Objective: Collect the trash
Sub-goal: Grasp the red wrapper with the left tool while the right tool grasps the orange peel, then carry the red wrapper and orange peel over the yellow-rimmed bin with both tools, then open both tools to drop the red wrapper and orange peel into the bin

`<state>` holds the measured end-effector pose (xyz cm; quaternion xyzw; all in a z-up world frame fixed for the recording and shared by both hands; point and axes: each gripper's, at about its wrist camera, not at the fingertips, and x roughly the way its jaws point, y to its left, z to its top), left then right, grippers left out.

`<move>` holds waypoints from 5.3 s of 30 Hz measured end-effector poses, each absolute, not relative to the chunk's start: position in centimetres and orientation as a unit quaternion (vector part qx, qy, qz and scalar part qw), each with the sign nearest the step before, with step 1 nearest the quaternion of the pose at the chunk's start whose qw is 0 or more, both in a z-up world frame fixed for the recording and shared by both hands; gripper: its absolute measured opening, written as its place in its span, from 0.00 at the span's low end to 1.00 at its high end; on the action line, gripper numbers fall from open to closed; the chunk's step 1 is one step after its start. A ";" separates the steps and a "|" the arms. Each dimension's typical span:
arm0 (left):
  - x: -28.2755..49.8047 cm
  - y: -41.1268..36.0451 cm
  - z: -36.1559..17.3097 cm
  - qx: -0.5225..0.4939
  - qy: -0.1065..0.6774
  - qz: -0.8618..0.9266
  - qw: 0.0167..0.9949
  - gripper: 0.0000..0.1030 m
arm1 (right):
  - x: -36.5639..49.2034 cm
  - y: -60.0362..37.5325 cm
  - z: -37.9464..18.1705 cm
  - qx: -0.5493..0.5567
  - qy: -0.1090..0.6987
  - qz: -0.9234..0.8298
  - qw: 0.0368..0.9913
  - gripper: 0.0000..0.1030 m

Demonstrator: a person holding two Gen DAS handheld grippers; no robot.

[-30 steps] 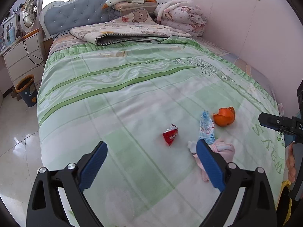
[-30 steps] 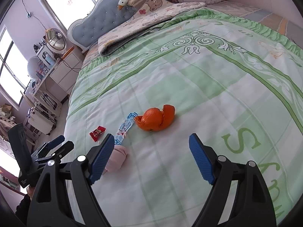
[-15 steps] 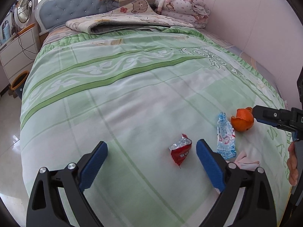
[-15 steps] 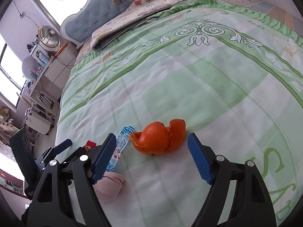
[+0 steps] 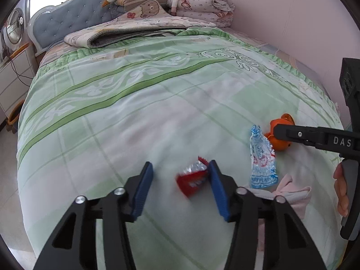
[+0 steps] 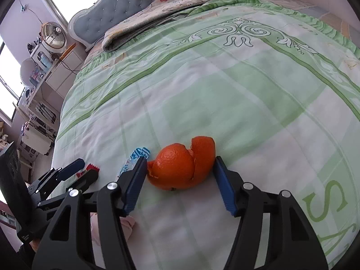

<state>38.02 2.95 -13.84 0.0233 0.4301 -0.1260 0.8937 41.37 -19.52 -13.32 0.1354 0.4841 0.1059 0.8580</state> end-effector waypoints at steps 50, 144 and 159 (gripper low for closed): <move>24.8 6.4 -5.4 -0.042 0.366 -0.147 0.918 0.09 | 26.9 -23.2 -6.3 0.157 0.426 0.146 0.879 0.37; 3.5 -22.4 -7.8 0.076 0.403 -0.426 0.807 0.52 | -6.0 -44.7 -7.6 0.240 0.405 -0.026 0.882 0.46; 5.6 -18.9 -6.8 0.053 0.380 -0.404 0.831 0.73 | -3.6 -45.3 -5.7 0.245 0.386 -0.026 0.889 0.52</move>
